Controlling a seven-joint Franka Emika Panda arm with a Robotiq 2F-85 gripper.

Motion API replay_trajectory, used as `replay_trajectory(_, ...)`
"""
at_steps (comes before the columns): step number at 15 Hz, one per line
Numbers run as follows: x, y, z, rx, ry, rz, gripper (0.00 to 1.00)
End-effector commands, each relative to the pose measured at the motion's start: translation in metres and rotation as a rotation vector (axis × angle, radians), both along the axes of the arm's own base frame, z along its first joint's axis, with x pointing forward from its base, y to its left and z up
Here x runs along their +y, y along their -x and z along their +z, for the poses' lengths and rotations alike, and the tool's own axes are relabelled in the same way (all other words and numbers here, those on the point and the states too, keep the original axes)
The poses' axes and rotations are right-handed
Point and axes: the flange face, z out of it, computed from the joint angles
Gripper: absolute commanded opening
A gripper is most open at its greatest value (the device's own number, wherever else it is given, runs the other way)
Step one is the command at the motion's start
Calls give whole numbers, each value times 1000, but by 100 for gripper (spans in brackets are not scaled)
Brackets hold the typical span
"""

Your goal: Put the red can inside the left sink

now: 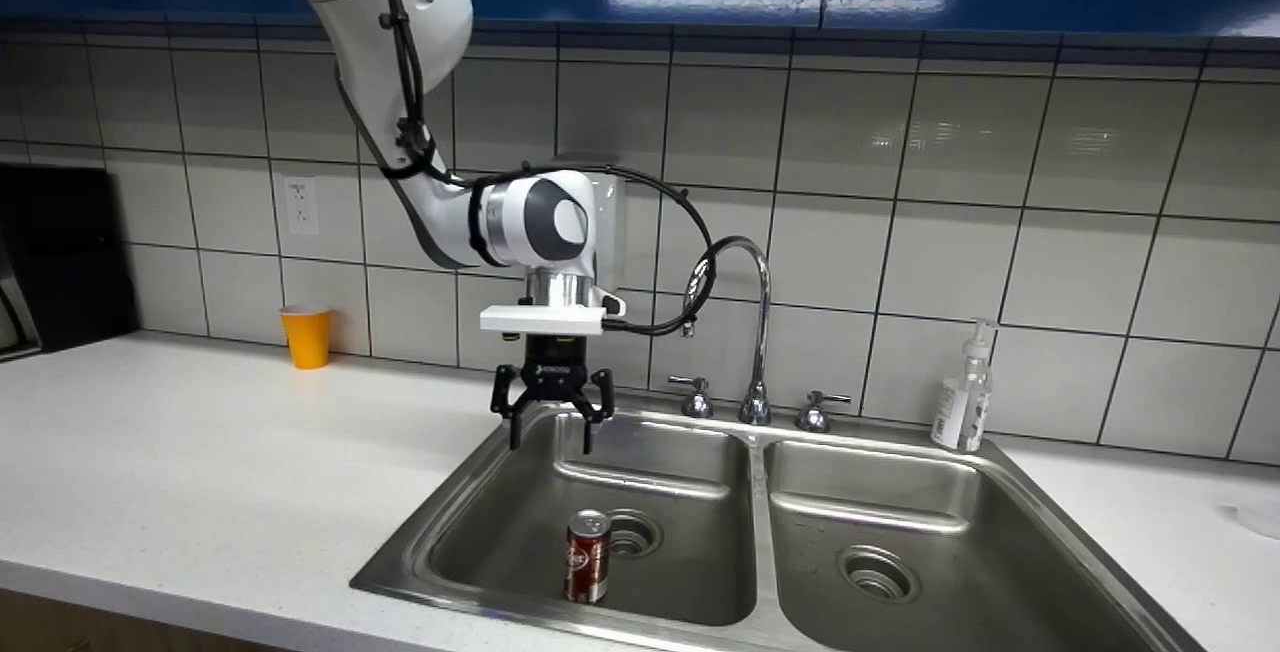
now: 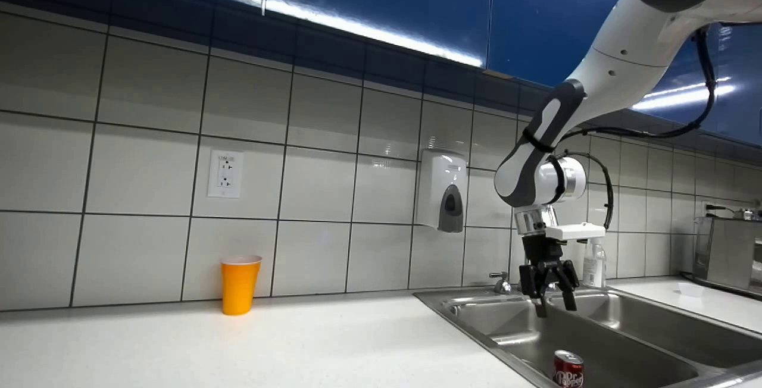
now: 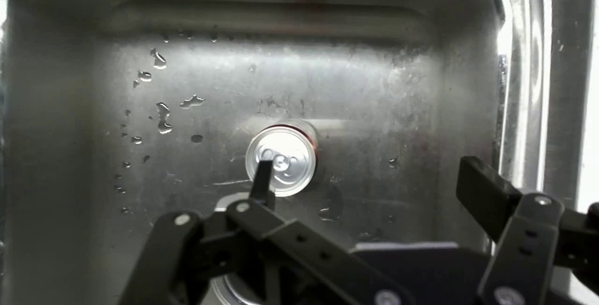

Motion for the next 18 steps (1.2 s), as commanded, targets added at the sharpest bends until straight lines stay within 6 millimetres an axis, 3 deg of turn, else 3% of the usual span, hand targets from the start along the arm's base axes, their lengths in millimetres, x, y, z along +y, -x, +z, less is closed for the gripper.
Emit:
replay_trajectory(1,36,28,9,-71,8,0,100)
replay_trajectory(6,90,69,9,-91,6,-1,100)
replay_trajectory(11,141,104,26,-106,17,-6,100)
replay_trajectory(16,172,123,39,-113,14,-18,100)
replay_trajectory(17,163,109,29,-100,16,4,100)
replay_trajectory(18,167,113,31,-104,14,5,100)
